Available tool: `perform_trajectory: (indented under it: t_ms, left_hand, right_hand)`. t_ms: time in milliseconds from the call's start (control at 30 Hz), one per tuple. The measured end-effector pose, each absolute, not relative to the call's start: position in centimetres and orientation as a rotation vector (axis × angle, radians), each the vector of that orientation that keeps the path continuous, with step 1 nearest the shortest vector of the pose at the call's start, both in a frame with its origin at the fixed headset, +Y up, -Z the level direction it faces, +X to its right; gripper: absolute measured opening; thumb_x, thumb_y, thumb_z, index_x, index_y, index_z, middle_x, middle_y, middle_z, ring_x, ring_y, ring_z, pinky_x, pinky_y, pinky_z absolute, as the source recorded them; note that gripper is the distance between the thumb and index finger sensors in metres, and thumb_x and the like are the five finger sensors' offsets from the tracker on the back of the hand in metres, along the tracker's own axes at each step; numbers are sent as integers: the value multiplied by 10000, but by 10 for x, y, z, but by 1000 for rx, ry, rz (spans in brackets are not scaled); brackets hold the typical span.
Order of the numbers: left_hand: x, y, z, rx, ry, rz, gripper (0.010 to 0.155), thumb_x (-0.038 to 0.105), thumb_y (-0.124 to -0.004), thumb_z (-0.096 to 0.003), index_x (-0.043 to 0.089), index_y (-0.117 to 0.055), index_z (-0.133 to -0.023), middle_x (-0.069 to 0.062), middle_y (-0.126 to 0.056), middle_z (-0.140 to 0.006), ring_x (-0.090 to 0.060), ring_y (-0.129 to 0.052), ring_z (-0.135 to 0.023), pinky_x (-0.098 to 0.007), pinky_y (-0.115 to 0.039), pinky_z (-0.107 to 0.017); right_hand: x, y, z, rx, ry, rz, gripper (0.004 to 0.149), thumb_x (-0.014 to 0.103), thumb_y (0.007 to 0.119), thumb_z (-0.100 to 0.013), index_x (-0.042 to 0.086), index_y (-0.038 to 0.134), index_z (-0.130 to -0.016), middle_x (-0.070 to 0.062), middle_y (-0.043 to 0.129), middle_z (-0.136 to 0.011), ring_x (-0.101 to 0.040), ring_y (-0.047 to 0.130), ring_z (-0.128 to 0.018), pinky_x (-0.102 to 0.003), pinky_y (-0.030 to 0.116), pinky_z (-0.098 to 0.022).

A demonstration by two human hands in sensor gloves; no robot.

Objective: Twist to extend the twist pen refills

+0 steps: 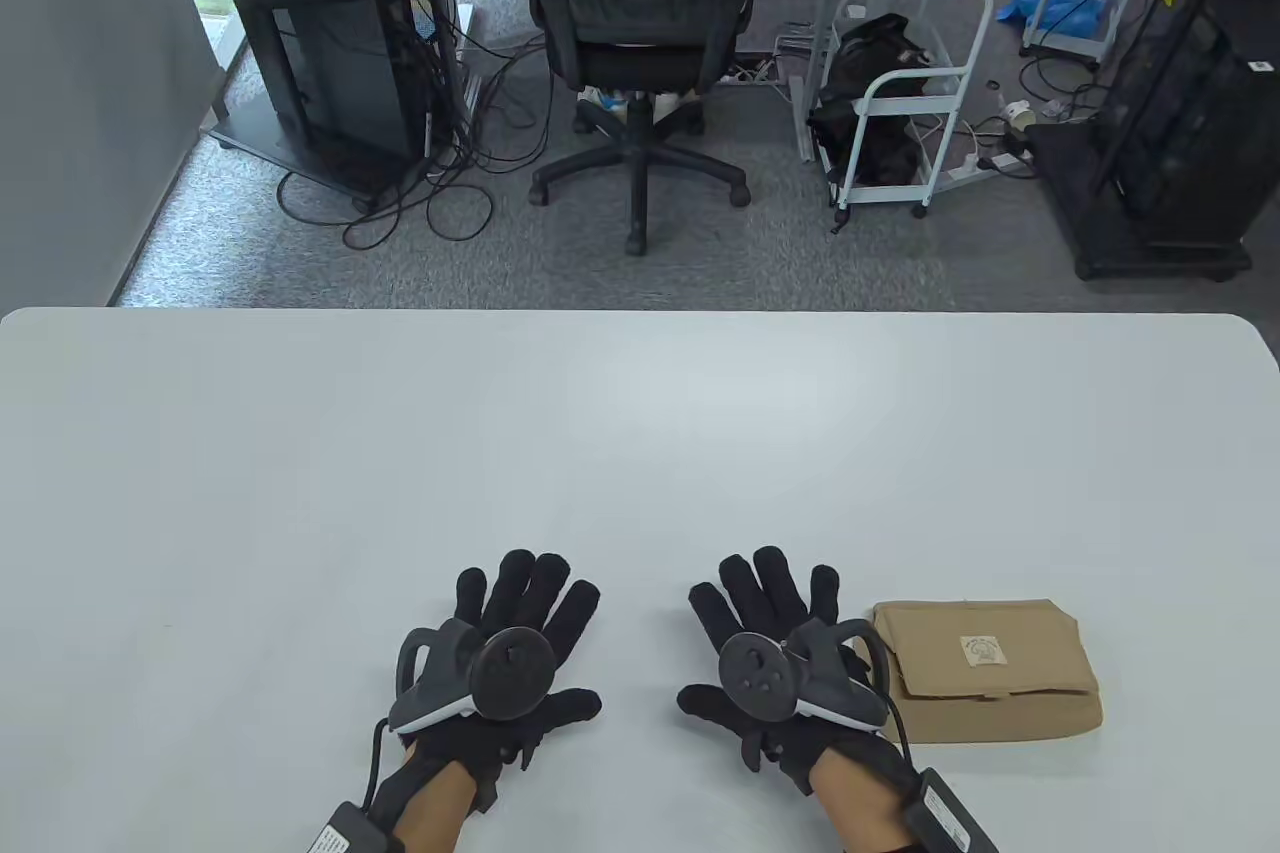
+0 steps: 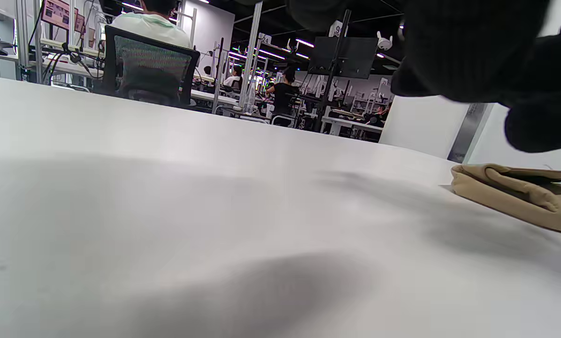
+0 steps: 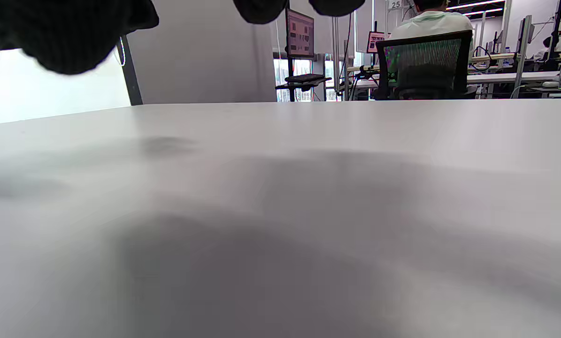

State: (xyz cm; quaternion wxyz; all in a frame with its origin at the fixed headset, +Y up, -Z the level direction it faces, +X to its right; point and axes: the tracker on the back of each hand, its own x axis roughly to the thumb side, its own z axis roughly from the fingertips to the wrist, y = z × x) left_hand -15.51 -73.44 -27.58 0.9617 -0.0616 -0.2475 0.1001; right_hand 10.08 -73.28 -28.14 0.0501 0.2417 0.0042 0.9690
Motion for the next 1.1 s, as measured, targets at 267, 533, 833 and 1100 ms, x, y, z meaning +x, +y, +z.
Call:
perform_trajectory:
  t_ms: [267, 533, 833, 1100]
  left_hand:
    - [-155, -735, -276, -129, -500, 197, 962, 649, -777, -365, 234, -371, -1132, -154, -200, -1179, -458, -146, -1090, -695, -132, -671]
    - [-154, -735, -276, -134, -498, 193, 961, 650, -776, -364, 234, -374, -1131, -154, -199, -1179, -459, -144, -1089, -695, -132, -671]
    - [-154, -735, -276, -135, -497, 191, 958, 650, -776, -364, 234, -381, -1131, -155, -201, -1178, -458, -144, -1089, -695, -132, -671]
    - [-155, -733, -276, -120, -501, 202, 954, 649, -777, -362, 231, -396, -1130, -155, -209, -1179, -458, -148, -1089, -694, -135, -672]
  right_hand:
    - [101, -733, -282, 733, 23, 2949, 951, 693, 728, -401, 143, 401, -1106, -253, 336, -1146, -548, 257, -996, -857, 270, -598]
    - [102, -733, -282, 734, 23, 2946, 952, 692, 729, -401, 141, 402, -1106, -253, 341, -1146, -547, 257, -996, -857, 267, -598]
    - [102, -733, -282, 734, 29, 2942, 949, 690, 730, -402, 139, 408, -1105, -254, 347, -1145, -547, 259, -996, -858, 265, -597]
    - [102, -733, -282, 735, 34, 2939, 944, 686, 731, -404, 138, 414, -1104, -255, 357, -1144, -545, 267, -997, -856, 267, -599]
